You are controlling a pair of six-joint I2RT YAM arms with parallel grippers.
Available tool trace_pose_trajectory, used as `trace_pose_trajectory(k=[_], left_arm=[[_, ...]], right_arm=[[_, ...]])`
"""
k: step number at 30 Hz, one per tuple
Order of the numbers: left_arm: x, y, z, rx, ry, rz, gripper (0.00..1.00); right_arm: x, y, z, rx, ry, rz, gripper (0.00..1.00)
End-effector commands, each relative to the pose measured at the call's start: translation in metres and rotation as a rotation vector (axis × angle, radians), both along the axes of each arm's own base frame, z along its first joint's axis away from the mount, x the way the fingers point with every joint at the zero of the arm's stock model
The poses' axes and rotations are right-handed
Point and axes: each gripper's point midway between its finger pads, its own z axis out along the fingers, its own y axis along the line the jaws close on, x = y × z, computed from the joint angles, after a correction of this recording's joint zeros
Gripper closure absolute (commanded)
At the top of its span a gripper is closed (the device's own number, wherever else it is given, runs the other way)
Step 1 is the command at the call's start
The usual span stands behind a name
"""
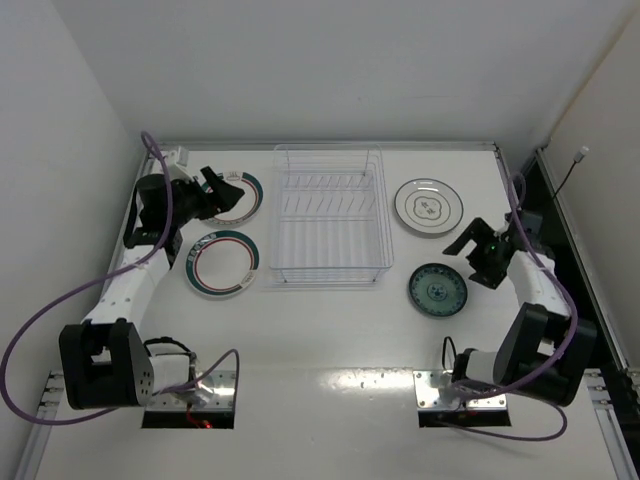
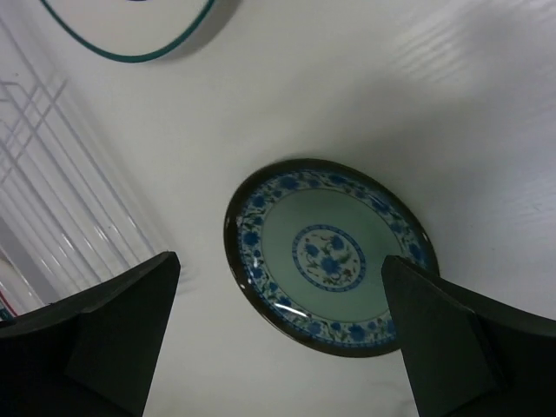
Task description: Load the plates into the dish rack
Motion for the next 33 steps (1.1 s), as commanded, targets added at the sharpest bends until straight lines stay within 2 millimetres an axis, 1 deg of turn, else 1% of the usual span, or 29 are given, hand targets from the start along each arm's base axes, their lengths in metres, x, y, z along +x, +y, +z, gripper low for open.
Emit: trace_pose_trajectory(k=[1, 2, 4, 5, 6, 7, 8, 9, 10, 11, 12, 13, 14, 15, 16, 19, 20, 21, 22, 23, 26, 27, 28, 29, 30, 31, 32, 33], left_arm=[[0.000, -0.007, -0.003, -0.016, -0.001, -0.046, 0.23], [0.000, -0.007, -0.003, -0.016, -0.001, -0.046, 0.23], [0.000, -0.007, -0.003, -0.016, -0.001, -0.046, 0.23], [0.000, -0.007, -0.003, -0.016, -0.001, -0.046, 0.23], [0.000, -0.007, -0.003, -0.016, -0.001, -0.046, 0.23], [0.001, -0.007, 0.001, -0.015, -0.011, -0.046, 0.23], [0.001, -0.007, 0.001, -0.015, -0.011, -0.046, 0.23], [0.000, -0.007, -0.001, -0.016, 0.001, -0.046, 0.23], [0.001, -0.006, -0.002, -0.013, 0.002, -0.036, 0.23], [0.001, -0.006, -0.002, -0.013, 0.002, -0.036, 0.23], [0.000, -0.006, -0.006, -0.014, 0.011, -0.036, 0.23], [0.000, -0.006, -0.005, -0.022, 0.015, -0.033, 0.23], [0.001, -0.006, -0.009, -0.023, 0.024, -0.033, 0.23], [0.002, -0.006, -0.004, -0.022, 0.013, -0.033, 0.23], [0.001, -0.006, -0.005, -0.014, 0.024, -0.036, 0.23], [0.001, -0.004, -0.007, -0.012, 0.036, -0.027, 0.23], [0.001, -0.004, -0.007, -0.012, 0.036, -0.027, 0.23], [0.001, -0.006, -0.010, -0.016, 0.045, -0.036, 0.23], [0.002, -0.006, -0.006, -0.015, 0.036, -0.036, 0.23], [0.002, -0.006, -0.006, -0.015, 0.036, -0.036, 0.23], [0.003, -0.007, -0.009, -0.026, 0.049, -0.042, 0.23], [0.003, -0.007, -0.009, -0.026, 0.049, -0.042, 0.23], [0.002, -0.008, -0.009, -0.037, 0.054, -0.039, 0.23], [0.002, -0.009, -0.012, -0.041, 0.063, -0.051, 0.23], [0.002, -0.009, -0.012, -0.041, 0.063, -0.051, 0.23], [0.002, -0.009, -0.012, -0.041, 0.063, -0.051, 0.23], [0.003, -0.009, -0.015, -0.042, 0.072, -0.051, 0.23], [0.003, -0.009, -0.015, -0.042, 0.072, -0.051, 0.23]], right_arm=[[-0.003, -0.019, 0.009, -0.033, 0.038, -0.087, 0.00], [-0.018, -0.029, -0.001, -0.030, 0.113, -0.139, 0.00], [-0.028, -0.036, -0.009, -0.001, 0.148, -0.189, 0.00], [-0.035, -0.043, -0.016, 0.016, 0.163, -0.238, 0.00], [-0.039, -0.045, -0.022, 0.031, 0.185, -0.260, 0.00], [-0.041, -0.048, -0.024, 0.036, 0.194, -0.276, 0.00], [-0.054, -0.053, -0.038, 0.043, 0.266, -0.308, 0.00], [-0.056, -0.055, -0.042, 0.039, 0.299, -0.315, 0.00], [-0.058, -0.061, -0.044, 0.030, 0.324, -0.323, 0.00], [-0.064, -0.059, -0.052, 0.046, 0.383, -0.323, 0.00], [-0.063, -0.062, -0.054, 0.052, 0.393, -0.333, 0.01], [-0.064, -0.062, -0.057, 0.056, 0.412, -0.321, 0.01], [-0.065, -0.057, -0.062, 0.087, 0.432, -0.311, 0.04], [-0.066, -0.054, -0.067, 0.105, 0.436, -0.305, 0.04], [-0.071, -0.048, -0.073, 0.121, 0.451, -0.301, 0.04], [-0.070, -0.040, -0.082, 0.172, 0.457, -0.284, 0.05], [-0.069, -0.035, -0.083, 0.205, 0.455, -0.261, 0.10], [-0.066, -0.033, -0.085, 0.221, 0.451, -0.255, 0.12], [-0.068, -0.025, -0.091, 0.265, 0.471, -0.234, 0.20], [-0.069, -0.021, -0.092, 0.288, 0.473, -0.213, 0.25], [-0.070, 0.004, -0.097, 0.393, 0.456, -0.152, 0.39], [-0.079, 0.017, -0.102, 0.429, 0.460, -0.135, 0.48], [-0.075, 0.021, -0.103, 0.446, 0.422, -0.124, 0.54], [-0.078, 0.023, -0.105, 0.450, 0.424, -0.132, 0.60], [-0.082, 0.027, -0.108, 0.448, 0.426, -0.123, 0.71], [-0.081, 0.025, -0.110, 0.435, 0.423, -0.125, 0.79], [-0.084, 0.026, -0.110, 0.436, 0.426, -0.125, 0.87], [-0.083, 0.024, -0.109, 0.418, 0.420, -0.128, 1.00]])
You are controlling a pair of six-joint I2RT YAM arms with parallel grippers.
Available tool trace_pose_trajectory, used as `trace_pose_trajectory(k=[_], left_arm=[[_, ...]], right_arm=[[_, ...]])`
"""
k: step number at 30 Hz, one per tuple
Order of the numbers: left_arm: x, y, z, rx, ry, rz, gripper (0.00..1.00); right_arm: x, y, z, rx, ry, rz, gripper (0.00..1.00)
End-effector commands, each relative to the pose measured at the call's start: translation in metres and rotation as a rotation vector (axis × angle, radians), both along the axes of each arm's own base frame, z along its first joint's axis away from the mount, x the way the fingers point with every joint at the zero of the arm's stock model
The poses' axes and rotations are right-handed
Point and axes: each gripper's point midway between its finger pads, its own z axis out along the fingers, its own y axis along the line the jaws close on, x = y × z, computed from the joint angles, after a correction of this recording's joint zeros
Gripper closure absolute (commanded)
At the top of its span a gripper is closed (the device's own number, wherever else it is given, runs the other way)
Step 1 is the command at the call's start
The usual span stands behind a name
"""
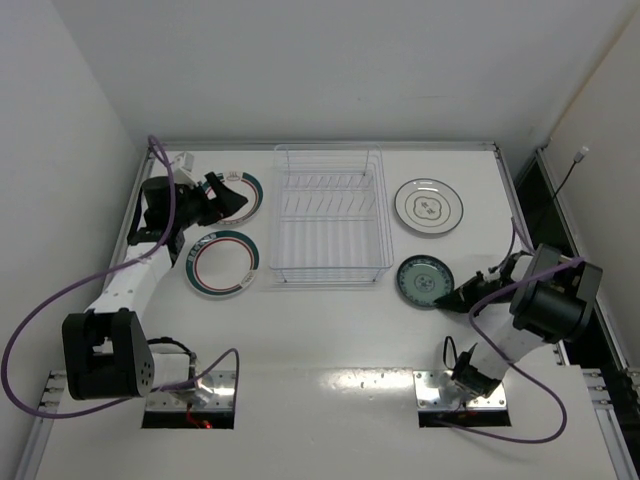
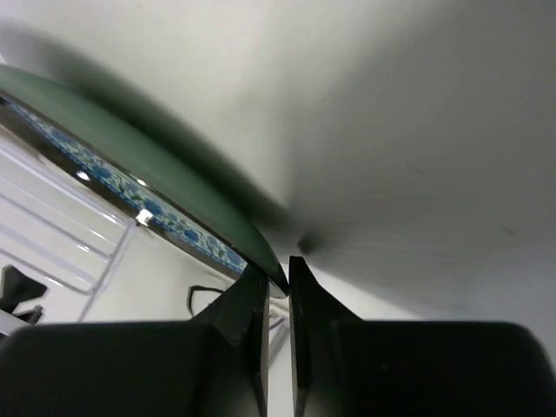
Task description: Load the plates into the dish rack
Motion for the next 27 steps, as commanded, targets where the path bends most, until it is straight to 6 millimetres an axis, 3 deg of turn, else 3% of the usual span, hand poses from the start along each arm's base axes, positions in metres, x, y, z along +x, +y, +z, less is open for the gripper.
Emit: trace_pose_trajectory(k=[1, 4, 7, 10, 11, 12, 15, 18, 19, 20, 21, 22, 23, 24, 25, 26, 27], left_arm=[[0.006, -0.003, 0.017, -0.007, -0.045, -0.017, 0.23], [0.006, -0.003, 0.017, -0.007, -0.045, -0.017, 0.23], [0.009, 0.001, 0.015, 0.001, -0.036, 0.005, 0.23], [0.010, 0.005, 0.012, 0.000, -0.017, 0.034, 0.23], [0.010, 0.007, 0.010, 0.004, -0.007, 0.045, 0.23], [0.011, 0.009, 0.009, 0.010, -0.007, 0.061, 0.23], [0.012, 0.013, 0.007, 0.018, 0.002, 0.082, 0.23], [0.012, 0.014, 0.004, 0.022, 0.012, 0.092, 0.23], [0.012, 0.014, 0.004, 0.022, 0.012, 0.092, 0.23], [0.013, 0.016, 0.004, 0.026, 0.012, 0.102, 0.23], [0.013, 0.016, 0.004, 0.026, 0.012, 0.102, 0.23], [0.013, 0.016, 0.004, 0.026, 0.012, 0.102, 0.23], [0.014, 0.018, 0.004, 0.030, 0.012, 0.114, 0.23], [0.014, 0.018, 0.003, 0.038, 0.009, 0.111, 0.23], [0.014, 0.020, 0.003, 0.042, 0.009, 0.121, 0.23], [0.014, 0.021, 0.001, 0.046, 0.018, 0.129, 0.23], [0.014, 0.021, 0.001, 0.046, 0.019, 0.129, 0.23]], right_arm=[[0.001, -0.007, -0.021, -0.094, -0.036, 0.034, 1.00], [0.019, -0.022, -0.005, -0.163, -0.103, 0.041, 1.00], [0.055, -0.044, 0.026, -0.285, -0.239, 0.026, 1.00], [0.102, -0.056, 0.090, -0.463, -0.448, 0.031, 1.00], [0.121, -0.052, 0.122, -0.522, -0.526, 0.062, 1.00], [0.129, -0.062, 0.139, -0.623, -0.532, 0.036, 1.00], [0.165, -0.057, 0.239, -0.823, -0.739, -0.005, 1.00], [0.186, -0.032, 0.269, -0.917, -0.780, 0.036, 1.00], [0.197, -0.026, 0.293, -0.941, -0.819, 0.026, 1.00], [0.207, -0.025, 0.282, -0.984, -0.758, 0.039, 1.00], [0.216, -0.002, 0.283, -0.994, -0.774, 0.095, 1.00], [0.228, 0.009, 0.304, -1.021, -0.811, 0.093, 1.00], [0.232, 0.009, 0.299, -1.085, -0.755, 0.097, 1.00], [0.246, 0.032, 0.275, -1.100, -0.707, 0.172, 1.00], [0.258, 0.034, 0.295, -1.160, -0.714, 0.136, 1.00], [0.269, 0.053, 0.288, -1.174, -0.685, 0.178, 1.00], [0.264, 0.046, 0.286, -1.210, -0.650, 0.175, 1.00]])
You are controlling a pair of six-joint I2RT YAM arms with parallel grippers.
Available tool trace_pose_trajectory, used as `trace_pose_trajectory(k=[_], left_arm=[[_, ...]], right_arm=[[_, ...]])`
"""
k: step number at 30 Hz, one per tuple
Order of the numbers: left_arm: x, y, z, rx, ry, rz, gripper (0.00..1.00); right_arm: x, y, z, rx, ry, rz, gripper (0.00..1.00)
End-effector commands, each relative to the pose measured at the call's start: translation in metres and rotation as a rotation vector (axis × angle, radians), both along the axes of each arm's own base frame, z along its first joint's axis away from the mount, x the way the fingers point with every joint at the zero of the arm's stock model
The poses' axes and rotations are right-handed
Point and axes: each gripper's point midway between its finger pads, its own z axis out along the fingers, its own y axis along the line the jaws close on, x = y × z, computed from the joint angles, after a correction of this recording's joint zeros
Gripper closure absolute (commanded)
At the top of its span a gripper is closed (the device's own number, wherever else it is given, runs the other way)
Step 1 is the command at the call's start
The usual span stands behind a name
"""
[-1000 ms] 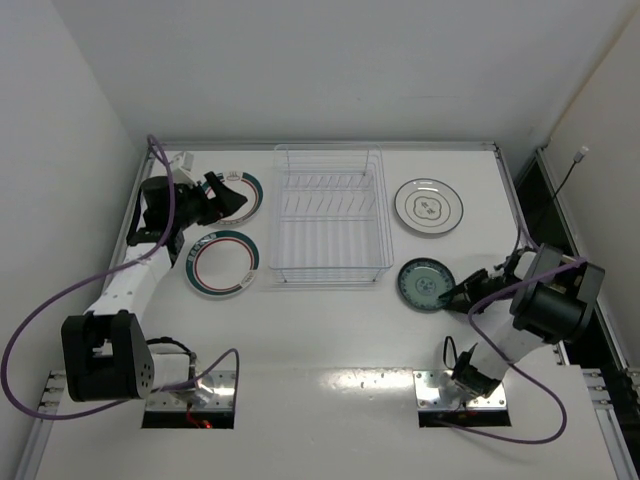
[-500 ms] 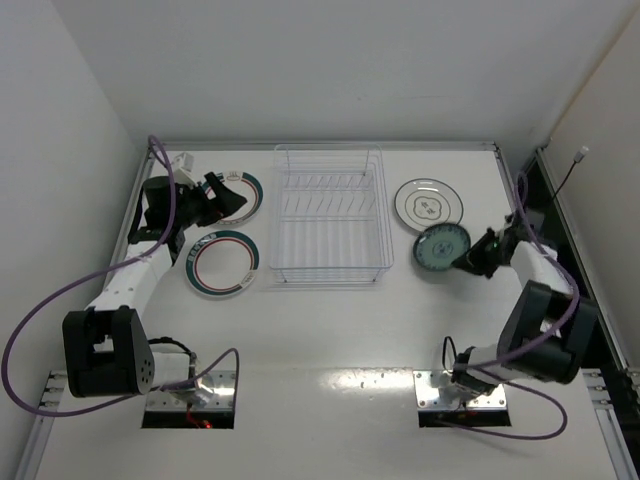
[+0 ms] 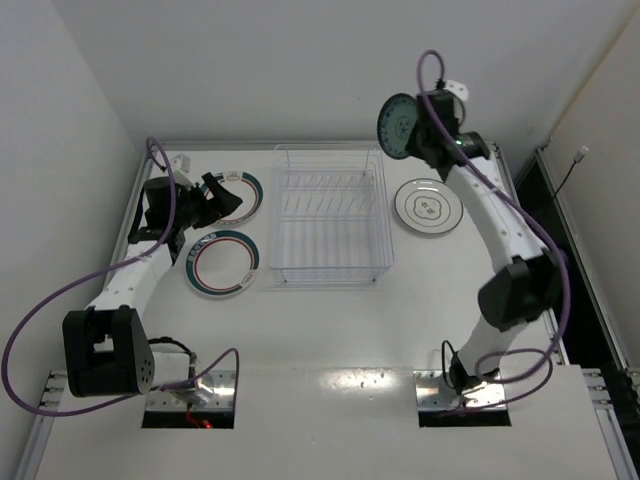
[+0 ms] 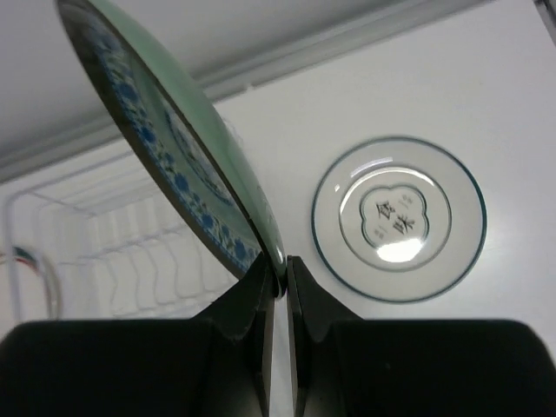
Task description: Load the plates into the dish rack
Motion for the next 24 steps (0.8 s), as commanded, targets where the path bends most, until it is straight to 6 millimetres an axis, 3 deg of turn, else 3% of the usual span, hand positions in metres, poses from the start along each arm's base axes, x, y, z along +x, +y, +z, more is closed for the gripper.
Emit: trace_pose_trajectory(k=[1, 3, 4, 6, 12, 21, 24], left_arm=[[0.009, 0.007, 0.016, 0.020, -0.040, 0.035, 0.23], [0.009, 0.008, 0.014, 0.031, -0.033, 0.040, 0.23], [0.009, 0.008, 0.014, 0.031, -0.033, 0.040, 0.23], [0.009, 0.008, 0.014, 0.031, -0.033, 0.040, 0.23], [0.009, 0.009, 0.010, 0.031, -0.024, 0.040, 0.23], [0.009, 0.007, 0.010, 0.027, -0.024, 0.032, 0.23], [0.009, 0.007, 0.010, 0.027, -0.024, 0.032, 0.23]], right_arm=[[0.009, 0.001, -0.024, -0.205, 0.113, -0.159, 1.00], [0.015, 0.013, -0.018, -0.231, 0.101, -0.172, 1.00], [0.019, 0.023, -0.028, -0.257, 0.114, -0.177, 1.00], [0.023, 0.031, -0.028, -0.269, 0.104, -0.188, 1.00], [0.027, 0.045, -0.072, -0.307, 0.200, -0.171, 1.00], [0.019, 0.052, -0.106, -0.338, 0.278, -0.166, 1.00], [0.016, 0.073, -0.121, -0.337, 0.299, -0.114, 1.00]])
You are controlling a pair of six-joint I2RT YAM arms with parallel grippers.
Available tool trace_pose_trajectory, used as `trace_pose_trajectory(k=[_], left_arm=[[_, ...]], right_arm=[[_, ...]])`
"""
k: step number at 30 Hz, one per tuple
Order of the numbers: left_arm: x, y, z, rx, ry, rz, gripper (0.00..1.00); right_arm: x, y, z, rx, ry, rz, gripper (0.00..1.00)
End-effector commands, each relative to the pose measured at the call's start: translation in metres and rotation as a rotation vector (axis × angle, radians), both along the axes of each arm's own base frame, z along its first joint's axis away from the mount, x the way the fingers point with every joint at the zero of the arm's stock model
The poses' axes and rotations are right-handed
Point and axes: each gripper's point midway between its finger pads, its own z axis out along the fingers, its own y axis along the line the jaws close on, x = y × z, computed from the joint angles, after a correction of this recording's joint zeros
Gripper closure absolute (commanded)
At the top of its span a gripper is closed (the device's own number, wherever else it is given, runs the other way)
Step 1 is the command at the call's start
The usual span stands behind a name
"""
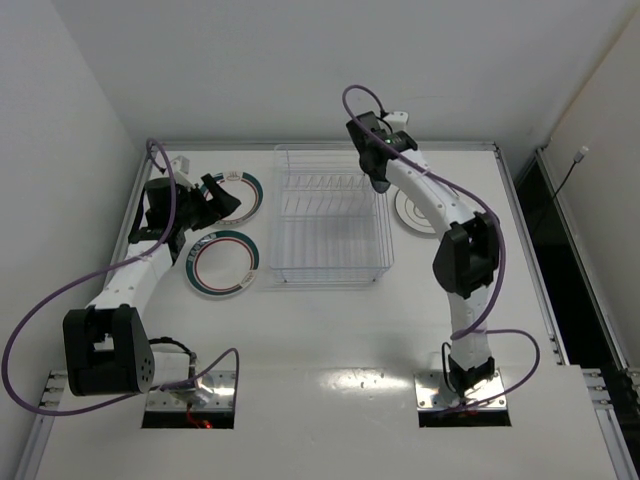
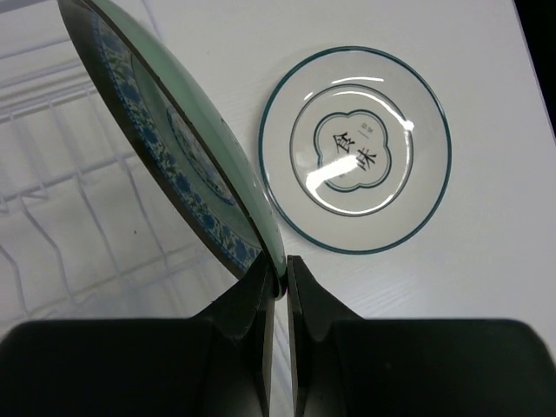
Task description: Load the plates into the dish rack
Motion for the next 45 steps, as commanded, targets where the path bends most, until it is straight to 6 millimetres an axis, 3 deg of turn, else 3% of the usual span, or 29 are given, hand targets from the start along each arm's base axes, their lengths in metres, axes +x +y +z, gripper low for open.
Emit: trace_pose_trajectory(k=[1, 3, 8, 13, 16, 19, 20, 22, 23, 25, 26, 28, 30, 31, 32, 33, 34, 35, 37, 38, 41, 42, 45], left_arm=[[0.008, 0.000, 0.018, 0.008, -0.051, -0.008, 0.23], [0.008, 0.000, 0.018, 0.008, -0.051, -0.008, 0.23], [0.008, 0.000, 0.018, 0.008, -0.051, -0.008, 0.23], [0.008, 0.000, 0.018, 0.008, -0.051, -0.008, 0.23], [0.008, 0.000, 0.018, 0.008, -0.051, -0.008, 0.23], [0.008, 0.000, 0.018, 0.008, -0.051, -0.008, 0.23], [0.008, 0.000, 0.018, 0.008, -0.051, -0.008, 0.23], [0.008, 0.000, 0.018, 0.008, -0.051, -0.008, 0.23], [0.007, 0.000, 0.016, 0.008, -0.042, -0.008, 0.23], [0.007, 0.000, 0.016, 0.008, -0.042, -0.008, 0.23], [0.007, 0.000, 0.016, 0.008, -0.042, -0.008, 0.23], [0.009, 0.000, 0.020, 0.008, -0.051, -0.008, 0.23], [0.009, 0.002, 0.020, 0.012, -0.051, 0.001, 0.23], [0.009, 0.002, 0.020, 0.012, -0.051, 0.001, 0.23], [0.009, 0.002, 0.020, 0.012, -0.051, 0.001, 0.23], [0.009, 0.002, 0.020, 0.012, -0.051, 0.001, 0.23], [0.009, 0.002, 0.020, 0.012, -0.051, 0.001, 0.23], [0.009, 0.002, 0.020, 0.012, -0.051, 0.001, 0.23], [0.009, 0.000, 0.020, 0.008, -0.051, -0.008, 0.23], [0.008, 0.000, 0.024, 0.009, -0.060, -0.008, 0.23], [0.008, 0.000, 0.024, 0.009, -0.060, -0.008, 0.23], [0.008, 0.000, 0.024, 0.009, -0.060, -0.008, 0.23], [0.008, 0.000, 0.024, 0.009, -0.060, -0.008, 0.23]], right_arm=[[0.001, 0.021, -0.006, 0.018, -0.014, 0.023, 1.00], [-0.002, 0.037, -0.014, 0.027, 0.006, 0.059, 1.00], [-0.008, 0.056, -0.039, 0.034, 0.059, 0.089, 1.00], [-0.020, 0.060, -0.067, 0.068, 0.130, 0.093, 1.00], [-0.022, 0.064, -0.072, 0.088, 0.143, 0.104, 1.00], [-0.018, 0.061, -0.062, 0.102, 0.116, 0.098, 0.87], [-0.018, 0.060, -0.053, 0.102, 0.107, 0.106, 0.78], [-0.017, 0.050, -0.036, 0.075, 0.082, 0.092, 0.71], [-0.017, 0.044, -0.018, 0.083, 0.053, 0.094, 0.65], [-0.013, 0.033, 0.000, 0.090, 0.025, 0.127, 0.62], [-0.017, 0.027, 0.019, 0.118, -0.014, 0.137, 0.59], [-0.019, 0.004, 0.041, 0.140, -0.060, 0.116, 0.57], [-0.027, -0.013, 0.044, 0.219, -0.063, 0.119, 0.53], [-0.022, -0.057, 0.063, 0.288, -0.133, 0.057, 0.53], [-0.030, -0.063, 0.038, 0.430, -0.072, 0.083, 0.55], [-0.032, -0.084, 0.030, 0.514, -0.079, 0.057, 0.59], [-0.039, -0.143, -0.001, 0.593, -0.097, -0.063, 0.59], [-0.045, -0.145, -0.011, 0.732, -0.098, -0.041, 0.60], [-0.055, -0.173, -0.040, 0.875, -0.117, -0.125, 0.60], [-0.063, -0.190, -0.073, 0.969, -0.100, -0.170, 0.60], [-0.064, -0.203, -0.113, 1.057, -0.036, -0.206, 0.59], [-0.065, -0.205, -0.137, 1.077, 0.013, -0.223, 0.59], [-0.054, -0.207, -0.153, 1.078, 0.055, -0.217, 0.59]])
